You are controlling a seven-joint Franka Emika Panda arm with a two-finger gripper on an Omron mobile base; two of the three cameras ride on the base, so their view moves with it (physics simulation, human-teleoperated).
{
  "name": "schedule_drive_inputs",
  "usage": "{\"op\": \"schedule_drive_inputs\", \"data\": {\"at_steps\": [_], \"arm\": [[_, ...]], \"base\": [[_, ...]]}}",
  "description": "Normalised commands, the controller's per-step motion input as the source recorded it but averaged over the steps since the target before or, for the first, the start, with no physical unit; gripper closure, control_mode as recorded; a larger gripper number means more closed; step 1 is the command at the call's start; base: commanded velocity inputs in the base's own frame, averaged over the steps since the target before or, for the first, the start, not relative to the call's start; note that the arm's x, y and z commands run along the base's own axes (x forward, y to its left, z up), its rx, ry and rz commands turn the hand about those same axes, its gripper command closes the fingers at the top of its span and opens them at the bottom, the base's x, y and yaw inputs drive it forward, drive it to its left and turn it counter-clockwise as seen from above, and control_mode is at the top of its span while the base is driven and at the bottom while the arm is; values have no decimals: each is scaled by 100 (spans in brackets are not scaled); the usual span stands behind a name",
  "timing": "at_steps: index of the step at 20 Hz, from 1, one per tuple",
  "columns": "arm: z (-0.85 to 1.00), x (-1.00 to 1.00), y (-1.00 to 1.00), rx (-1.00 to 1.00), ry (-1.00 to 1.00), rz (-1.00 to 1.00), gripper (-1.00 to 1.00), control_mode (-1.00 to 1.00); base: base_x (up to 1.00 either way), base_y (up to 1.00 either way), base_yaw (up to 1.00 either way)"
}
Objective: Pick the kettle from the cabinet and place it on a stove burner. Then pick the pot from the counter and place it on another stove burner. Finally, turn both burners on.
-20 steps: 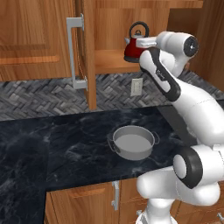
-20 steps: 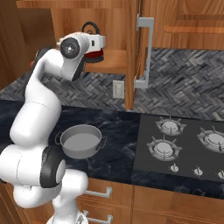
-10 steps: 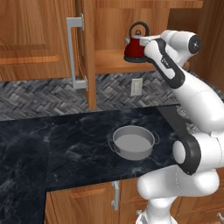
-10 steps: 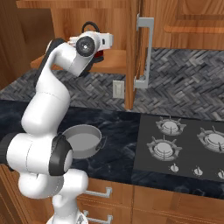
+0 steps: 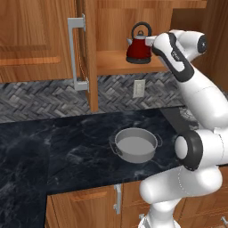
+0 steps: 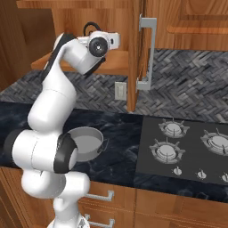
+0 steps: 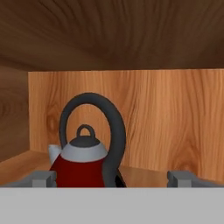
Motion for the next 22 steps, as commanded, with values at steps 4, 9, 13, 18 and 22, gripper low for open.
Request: {"op": "schedule_drive_inputs", "data": {"at_steps": [4, 9, 13, 18, 22], "arm": [[2, 2, 0, 0, -2, 9, -100, -100], [1, 4, 0, 0, -1, 9, -100, -100], [1, 2, -9, 0, -2, 8, -100, -100], [2, 3, -15, 0, -2, 5, -100, -100], [1, 23, -1, 0, -1, 3, -100, -100]], "base": [[0, 0, 0], [0, 0, 0], [0, 0, 0], [0, 0, 0], [0, 0, 0]]}}
